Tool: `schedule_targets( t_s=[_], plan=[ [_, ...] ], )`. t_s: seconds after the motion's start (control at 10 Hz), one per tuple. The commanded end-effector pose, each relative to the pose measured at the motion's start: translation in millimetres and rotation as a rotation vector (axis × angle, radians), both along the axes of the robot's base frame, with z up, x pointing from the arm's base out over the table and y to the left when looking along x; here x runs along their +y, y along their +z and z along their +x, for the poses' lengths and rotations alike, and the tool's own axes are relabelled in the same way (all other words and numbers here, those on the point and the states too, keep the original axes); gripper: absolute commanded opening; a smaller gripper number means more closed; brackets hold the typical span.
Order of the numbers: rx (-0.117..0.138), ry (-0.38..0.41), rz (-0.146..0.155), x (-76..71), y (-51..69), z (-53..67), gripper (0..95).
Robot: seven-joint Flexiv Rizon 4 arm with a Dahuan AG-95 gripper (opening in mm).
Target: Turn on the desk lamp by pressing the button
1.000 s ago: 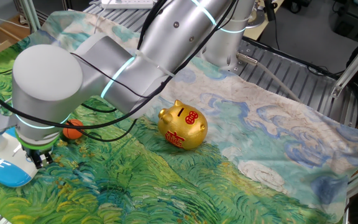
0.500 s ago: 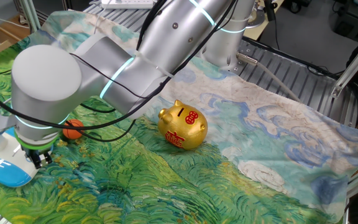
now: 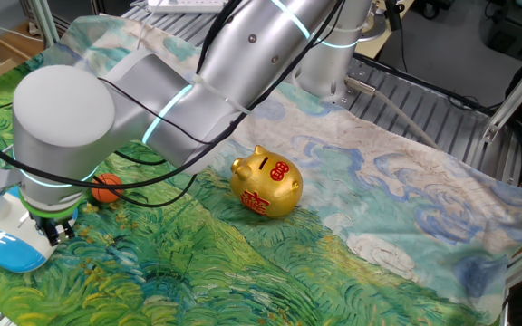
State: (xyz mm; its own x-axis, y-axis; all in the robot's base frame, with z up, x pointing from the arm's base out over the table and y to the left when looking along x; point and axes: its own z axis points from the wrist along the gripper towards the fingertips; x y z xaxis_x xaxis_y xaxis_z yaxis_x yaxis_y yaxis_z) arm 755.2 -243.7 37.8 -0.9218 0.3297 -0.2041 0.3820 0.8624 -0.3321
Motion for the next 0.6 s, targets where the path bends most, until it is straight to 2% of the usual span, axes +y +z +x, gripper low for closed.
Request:
schedule_targets(
  t_s=[0.1,0.6],
  plan=[
    [0.0,0.0,0.004,-0.2,-0.9,0.6,0.0],
    [0.0,-0.001,0.009,-0.7,-2.2,1.5,0.0]
  ],
)
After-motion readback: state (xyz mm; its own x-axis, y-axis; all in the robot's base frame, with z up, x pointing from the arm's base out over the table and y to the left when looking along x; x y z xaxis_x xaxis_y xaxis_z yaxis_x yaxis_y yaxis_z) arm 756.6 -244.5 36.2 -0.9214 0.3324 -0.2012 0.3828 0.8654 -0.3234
